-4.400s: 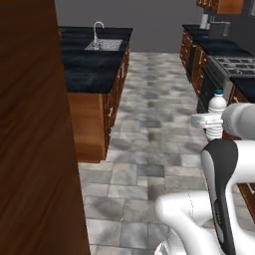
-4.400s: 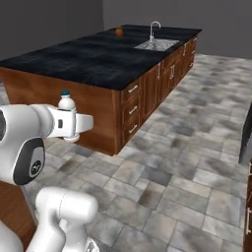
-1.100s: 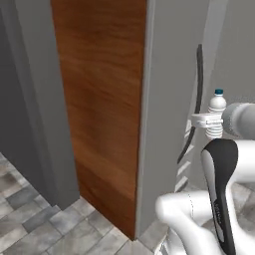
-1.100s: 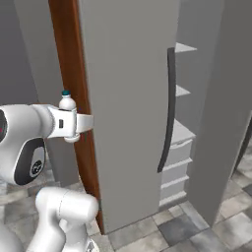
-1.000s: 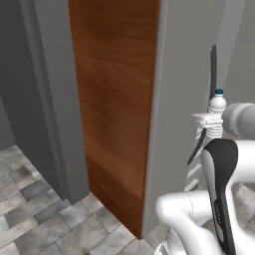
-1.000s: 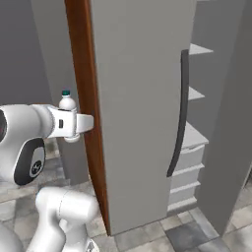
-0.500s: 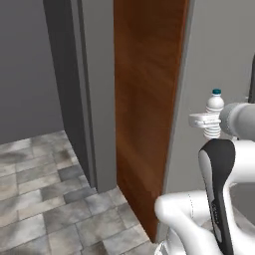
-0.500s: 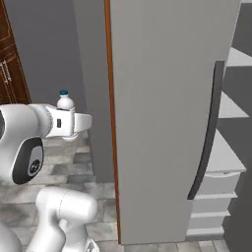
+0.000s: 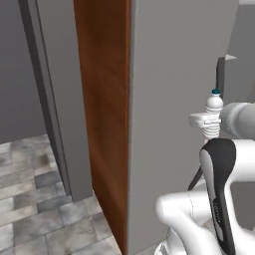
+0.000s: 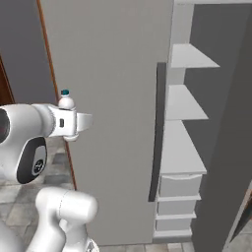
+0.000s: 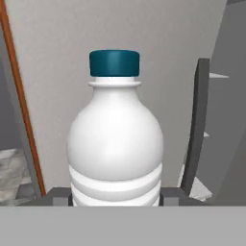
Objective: Take the bottled waters from the counter and place them in the freezer to freeze. Close the freezer door after placing the bottles.
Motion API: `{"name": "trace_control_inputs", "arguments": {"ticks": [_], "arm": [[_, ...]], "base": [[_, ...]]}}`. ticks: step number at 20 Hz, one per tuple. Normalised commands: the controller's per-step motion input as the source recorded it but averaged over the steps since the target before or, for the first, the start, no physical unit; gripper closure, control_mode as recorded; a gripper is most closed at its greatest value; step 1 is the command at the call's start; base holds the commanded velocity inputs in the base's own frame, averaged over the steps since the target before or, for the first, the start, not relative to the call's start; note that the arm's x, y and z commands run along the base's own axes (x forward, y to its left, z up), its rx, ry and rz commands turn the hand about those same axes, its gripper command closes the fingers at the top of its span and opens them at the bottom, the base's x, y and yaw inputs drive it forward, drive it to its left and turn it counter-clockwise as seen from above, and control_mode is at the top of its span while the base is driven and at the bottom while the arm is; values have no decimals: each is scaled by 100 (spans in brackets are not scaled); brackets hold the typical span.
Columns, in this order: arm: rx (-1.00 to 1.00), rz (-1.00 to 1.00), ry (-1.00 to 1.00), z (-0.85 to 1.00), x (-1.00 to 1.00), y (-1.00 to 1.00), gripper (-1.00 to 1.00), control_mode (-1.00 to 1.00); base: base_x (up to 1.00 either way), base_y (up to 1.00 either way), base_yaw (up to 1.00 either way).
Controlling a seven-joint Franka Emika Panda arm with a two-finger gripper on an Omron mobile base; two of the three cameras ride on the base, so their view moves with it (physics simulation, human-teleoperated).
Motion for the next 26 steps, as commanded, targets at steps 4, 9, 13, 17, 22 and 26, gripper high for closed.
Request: {"name": "trace_control_inputs", "arguments": {"ticks": [4,9,13,17,22,26], "arm": [[0,0,0,0,0,0,100,100],[0,0,0,0,0,0,100,100],[0,0,0,0,0,0,100,100],[0,0,0,0,0,0,100,100],[0,0,0,0,0,0,100,100],[0,0,0,0,0,0,100,100]], "base": [[0,-64,-2],[0,-71,0],[0,-75,1],[0,-68,0],[1,-68,2],[1,-33,5]]}}
